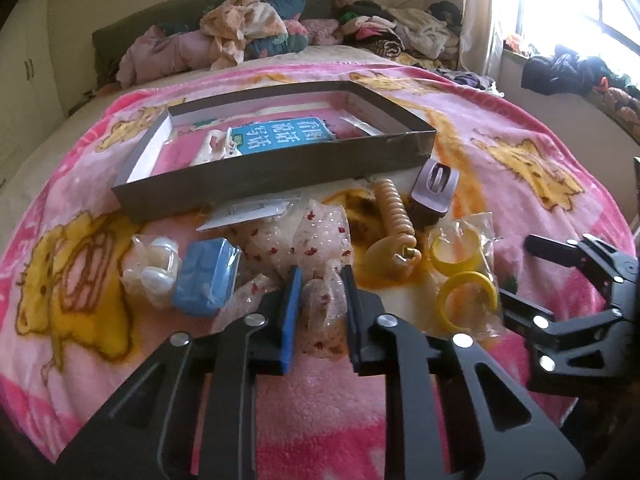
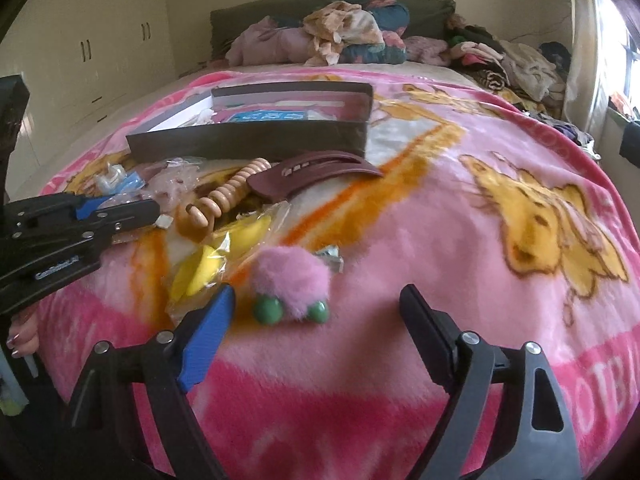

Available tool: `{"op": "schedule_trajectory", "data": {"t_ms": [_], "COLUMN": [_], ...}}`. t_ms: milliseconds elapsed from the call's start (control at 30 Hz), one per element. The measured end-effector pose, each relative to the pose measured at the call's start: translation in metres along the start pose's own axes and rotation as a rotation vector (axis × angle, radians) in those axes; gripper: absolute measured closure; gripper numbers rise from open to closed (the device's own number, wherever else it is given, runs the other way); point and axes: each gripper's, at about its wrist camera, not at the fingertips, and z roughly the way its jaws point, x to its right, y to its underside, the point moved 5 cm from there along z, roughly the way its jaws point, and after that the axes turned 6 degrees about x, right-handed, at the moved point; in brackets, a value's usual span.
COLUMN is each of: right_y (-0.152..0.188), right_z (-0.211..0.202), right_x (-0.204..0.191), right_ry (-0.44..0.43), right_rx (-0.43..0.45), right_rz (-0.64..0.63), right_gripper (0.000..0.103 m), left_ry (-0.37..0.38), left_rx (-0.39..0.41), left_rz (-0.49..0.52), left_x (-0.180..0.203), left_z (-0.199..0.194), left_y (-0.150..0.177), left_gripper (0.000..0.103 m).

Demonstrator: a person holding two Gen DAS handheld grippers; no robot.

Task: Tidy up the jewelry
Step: 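Grasp the lace bow scrunchie with the left tool while the right tool grasps the pink pompom clip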

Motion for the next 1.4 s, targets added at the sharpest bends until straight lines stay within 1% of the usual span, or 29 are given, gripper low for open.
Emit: {"op": "schedule_trajectory", "data": {"t_ms": [133, 200, 267, 400, 533, 800, 1000, 1167, 1400], "right_y": [-0.003, -0.002, -0.002, -0.001, -0.001, -0.006, -0.017, -0.029, -0.052], "right_z": [0.010, 0.010, 0.008, -0.002, -0.014, -0.031, -0.035, -0.031, -0.018], "right_x": [0.001, 0.005, 0.010, 0.020, 0.028, 0.031, 0.027, 0.020, 0.006], "right_ry": [0.006, -0.002, -0.003, -0.027, -0.028, -0.027, -0.024, -0.028, -0.045], "right_rx": [-0.016, -0.017, -0.013, 0.002, 0.024, 0.056, 0.074, 0.077, 0.086], "right_rz": [-0.002, 0.016, 0.034, 0.099, 0.144, 0.158, 0.140, 0.120, 0.086], "right_gripper": [0.041, 0.045, 0.059, 0.059, 0.059, 0.059, 0.059, 0.059, 0.059], "left_ry": [0.023, 0.039, 0.059, 0.091, 0.117, 0.135, 0.131, 0.116, 0.074], "left_rx": [-0.005, -0.005, -0.002, 0.006, 0.024, 0.056, 0.076, 0.088, 0.091], "left_rz": [-0.019, -0.026, -0.021, -0.008, 0.000, -0.026, -0.049, -0.076, -0.113], "left_x": [-0.002, -0.002, 0.002, 0.013, 0.021, 0.018, 0.006, -0.009, -0.037], "left_z": [-0.003, -0.005, -0.008, -0.012, -0.018, -0.025, -0.026, -0.025, -0.019], "left_y": [0.000, 0.000, 0.000, -0.001, -0.006, -0.019, -0.030, -0.040, -0.051], "left_gripper": [0.095, 0.097, 0.098, 0.098, 0.098, 0.098, 0.098, 0.098, 0.098]}}
